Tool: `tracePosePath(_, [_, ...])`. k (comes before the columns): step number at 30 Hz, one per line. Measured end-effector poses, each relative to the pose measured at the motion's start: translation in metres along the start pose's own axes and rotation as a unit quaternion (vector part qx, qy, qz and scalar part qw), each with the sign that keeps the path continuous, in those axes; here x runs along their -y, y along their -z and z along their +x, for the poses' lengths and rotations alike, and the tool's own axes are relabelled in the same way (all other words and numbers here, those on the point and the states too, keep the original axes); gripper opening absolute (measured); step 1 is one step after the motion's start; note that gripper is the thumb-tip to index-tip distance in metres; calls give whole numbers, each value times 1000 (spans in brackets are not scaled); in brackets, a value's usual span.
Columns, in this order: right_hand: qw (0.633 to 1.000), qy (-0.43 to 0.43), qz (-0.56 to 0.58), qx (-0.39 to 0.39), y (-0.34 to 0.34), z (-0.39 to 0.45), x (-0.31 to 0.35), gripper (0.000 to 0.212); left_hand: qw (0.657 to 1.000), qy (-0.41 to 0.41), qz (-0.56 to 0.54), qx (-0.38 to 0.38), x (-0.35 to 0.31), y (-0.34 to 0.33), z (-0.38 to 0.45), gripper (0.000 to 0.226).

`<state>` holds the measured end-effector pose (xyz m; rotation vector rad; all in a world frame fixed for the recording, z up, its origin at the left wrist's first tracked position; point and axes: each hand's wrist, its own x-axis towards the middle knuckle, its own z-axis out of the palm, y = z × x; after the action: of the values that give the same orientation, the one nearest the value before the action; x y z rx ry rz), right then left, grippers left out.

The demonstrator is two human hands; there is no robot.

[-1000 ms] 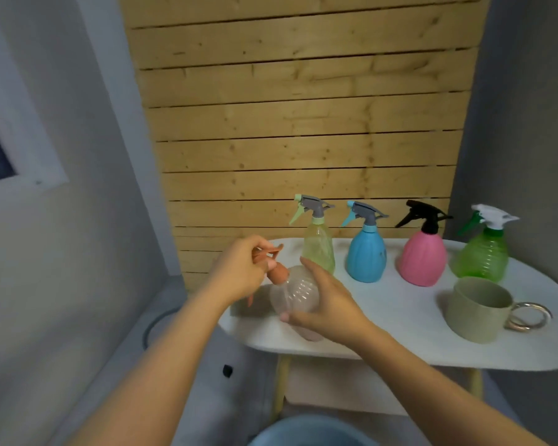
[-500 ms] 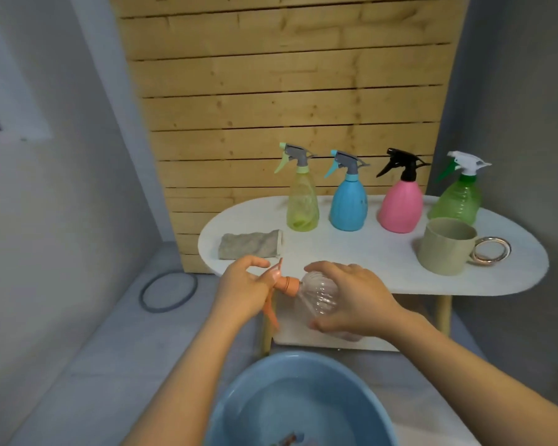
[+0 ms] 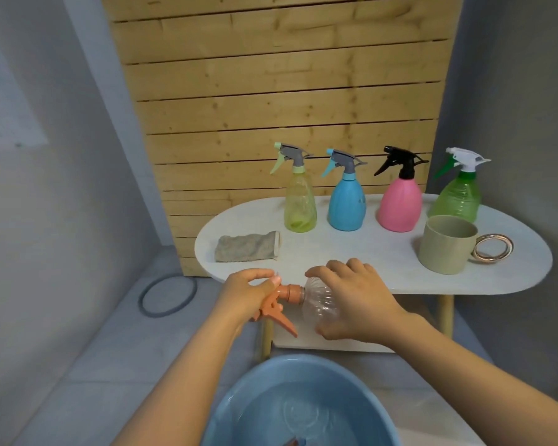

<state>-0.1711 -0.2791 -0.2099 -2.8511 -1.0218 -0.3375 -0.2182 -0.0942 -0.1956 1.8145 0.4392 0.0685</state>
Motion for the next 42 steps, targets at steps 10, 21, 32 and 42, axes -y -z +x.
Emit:
tracePosePath(10, [979,-85,166,81,17,-12,-41,89,970,-90,21,223,-10,15,-3,50])
tracePosePath(21, [994,-1,110,17,24,-23,-31,90,1000,-20,-1,11,-13,-7,1,50])
tracePosePath(32, [995,14,87,-45,16,-18,-31,87,992,26,-122,-7,-13,-10,9,17])
tracePosePath(42, [990,-17,138,3,14,-16,-42,86,989,-107,98,28,1,-7,13,32])
